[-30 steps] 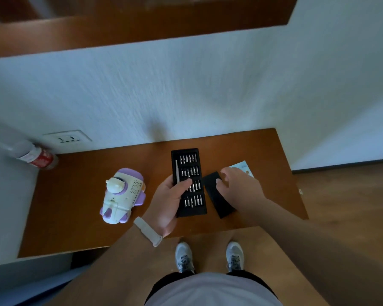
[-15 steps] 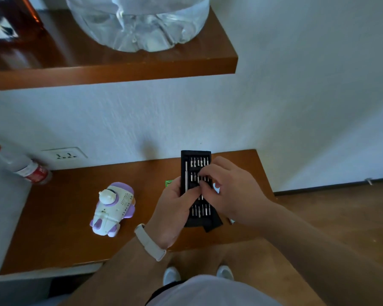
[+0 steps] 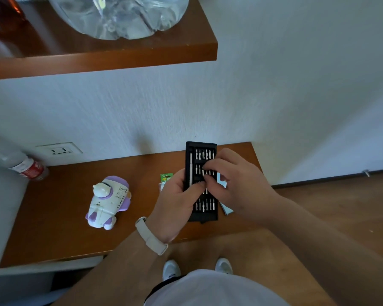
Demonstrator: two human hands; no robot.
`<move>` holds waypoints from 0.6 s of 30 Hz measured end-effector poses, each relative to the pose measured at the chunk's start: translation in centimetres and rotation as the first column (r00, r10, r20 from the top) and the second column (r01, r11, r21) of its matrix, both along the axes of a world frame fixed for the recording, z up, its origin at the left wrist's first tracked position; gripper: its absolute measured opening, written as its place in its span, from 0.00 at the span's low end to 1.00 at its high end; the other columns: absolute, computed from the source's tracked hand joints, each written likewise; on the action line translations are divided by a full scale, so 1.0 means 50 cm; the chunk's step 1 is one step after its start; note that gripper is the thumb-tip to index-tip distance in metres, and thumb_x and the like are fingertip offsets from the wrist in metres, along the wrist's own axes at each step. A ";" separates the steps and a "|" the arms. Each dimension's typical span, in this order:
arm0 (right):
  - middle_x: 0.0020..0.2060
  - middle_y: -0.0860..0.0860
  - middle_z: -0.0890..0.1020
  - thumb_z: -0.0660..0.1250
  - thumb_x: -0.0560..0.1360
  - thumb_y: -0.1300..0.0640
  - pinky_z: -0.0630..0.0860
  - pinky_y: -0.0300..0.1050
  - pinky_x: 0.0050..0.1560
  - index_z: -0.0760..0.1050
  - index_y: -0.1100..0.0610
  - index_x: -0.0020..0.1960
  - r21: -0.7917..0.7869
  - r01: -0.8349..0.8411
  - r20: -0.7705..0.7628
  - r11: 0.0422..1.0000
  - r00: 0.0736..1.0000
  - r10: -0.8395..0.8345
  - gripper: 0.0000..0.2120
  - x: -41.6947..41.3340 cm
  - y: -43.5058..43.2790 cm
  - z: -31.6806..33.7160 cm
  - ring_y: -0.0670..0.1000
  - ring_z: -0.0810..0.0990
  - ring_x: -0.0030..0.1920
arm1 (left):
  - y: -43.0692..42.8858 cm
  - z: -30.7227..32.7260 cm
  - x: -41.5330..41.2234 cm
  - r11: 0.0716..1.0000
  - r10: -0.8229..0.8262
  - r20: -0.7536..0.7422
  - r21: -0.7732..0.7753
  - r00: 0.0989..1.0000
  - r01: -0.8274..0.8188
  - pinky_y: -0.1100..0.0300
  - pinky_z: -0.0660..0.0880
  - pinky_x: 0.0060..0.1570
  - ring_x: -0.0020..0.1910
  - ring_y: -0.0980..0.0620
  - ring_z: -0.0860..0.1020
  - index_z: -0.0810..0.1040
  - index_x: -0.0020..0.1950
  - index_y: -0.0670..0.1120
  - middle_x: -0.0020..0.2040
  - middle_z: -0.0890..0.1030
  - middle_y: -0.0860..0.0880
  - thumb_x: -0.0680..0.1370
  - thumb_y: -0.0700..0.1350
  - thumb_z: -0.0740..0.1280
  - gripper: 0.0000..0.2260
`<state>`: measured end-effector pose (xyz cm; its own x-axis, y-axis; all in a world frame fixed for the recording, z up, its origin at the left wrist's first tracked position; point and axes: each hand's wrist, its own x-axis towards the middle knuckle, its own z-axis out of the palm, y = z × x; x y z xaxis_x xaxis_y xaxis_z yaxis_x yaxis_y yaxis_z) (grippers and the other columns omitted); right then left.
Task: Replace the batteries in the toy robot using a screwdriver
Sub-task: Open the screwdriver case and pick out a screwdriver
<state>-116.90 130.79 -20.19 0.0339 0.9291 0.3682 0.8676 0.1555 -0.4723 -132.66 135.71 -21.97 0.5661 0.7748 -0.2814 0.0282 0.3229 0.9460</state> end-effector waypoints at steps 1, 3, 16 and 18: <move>0.45 0.48 0.78 0.64 0.75 0.51 0.77 0.41 0.30 0.81 0.56 0.52 0.001 -0.004 0.006 1.000 1.000 0.004 0.11 0.002 -0.001 0.000 0.45 0.74 0.35 | -0.001 0.001 0.000 1.000 0.000 0.002 0.001 1.000 0.000 0.50 0.81 0.48 0.51 0.43 0.84 0.80 0.59 0.48 0.51 0.85 0.44 0.81 0.40 0.65 0.09; 0.46 0.48 0.78 0.67 0.75 0.52 0.77 0.41 0.31 0.81 0.56 0.52 -0.009 -0.021 0.013 1.000 1.000 0.021 0.10 0.005 0.000 0.001 0.45 0.74 0.36 | -0.001 0.002 -0.002 1.000 -0.003 -0.002 0.016 1.000 0.003 0.48 0.81 0.50 0.52 0.42 0.84 0.80 0.59 0.49 0.52 0.85 0.43 0.81 0.39 0.65 0.09; 0.43 0.48 0.80 0.70 0.75 0.56 0.71 0.36 0.38 0.83 0.57 0.52 -0.132 -0.158 0.081 0.979 0.982 0.169 0.08 0.033 0.029 0.033 0.42 0.73 0.38 | 0.013 0.003 -0.001 0.999 -0.031 -0.038 0.030 0.999 0.033 0.49 0.82 0.47 0.49 0.42 0.84 0.79 0.57 0.47 0.49 0.84 0.42 0.80 0.38 0.65 0.08; 0.42 0.48 0.80 0.71 0.74 0.56 0.74 0.38 0.35 0.83 0.57 0.51 -0.122 -0.161 0.100 0.979 0.980 0.174 0.07 0.033 0.033 0.034 0.45 0.75 0.36 | 0.016 0.002 0.001 0.999 -0.037 -0.039 0.030 0.999 0.038 0.47 0.82 0.49 0.50 0.41 0.84 0.79 0.57 0.47 0.50 0.84 0.41 0.81 0.38 0.66 0.08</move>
